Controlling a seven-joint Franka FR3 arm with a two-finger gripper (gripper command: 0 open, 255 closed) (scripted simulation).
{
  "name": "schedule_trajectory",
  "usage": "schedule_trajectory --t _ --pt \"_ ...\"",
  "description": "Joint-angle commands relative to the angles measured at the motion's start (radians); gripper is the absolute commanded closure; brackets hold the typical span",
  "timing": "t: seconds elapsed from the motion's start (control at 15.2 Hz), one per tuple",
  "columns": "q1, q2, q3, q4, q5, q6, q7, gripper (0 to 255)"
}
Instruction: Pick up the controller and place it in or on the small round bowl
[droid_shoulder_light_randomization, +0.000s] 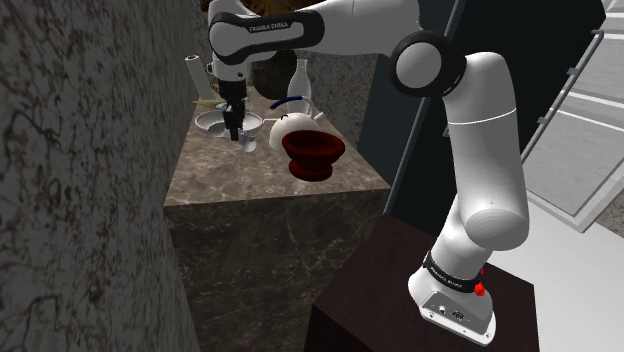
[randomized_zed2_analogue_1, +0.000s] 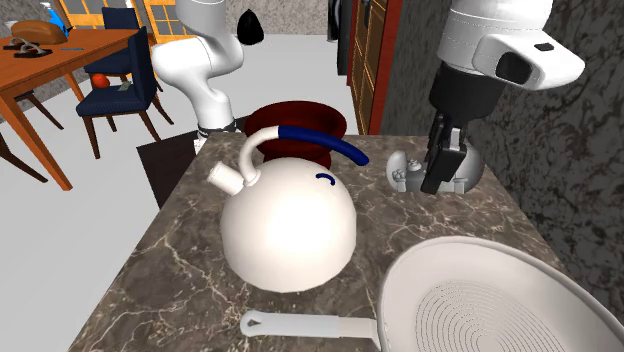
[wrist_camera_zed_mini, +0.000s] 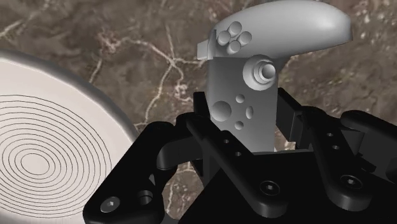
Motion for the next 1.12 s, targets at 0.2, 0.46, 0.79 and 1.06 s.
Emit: schedule_trajectory --t 0.2,0.46,0.79,1.06 --pt "0.002 0.001 0.001 0.069 0.000 -0.068 0.000 255" --pt "0.003 0.009 0.001 0.136 0.000 -0.127 -0.001 255" --pt "0.006 0.030 0.001 0.237 -0.001 -0.207 -0.002 255" --pt "0.009 0.059 0.000 0.338 -0.002 -0.280 -0.003 255"
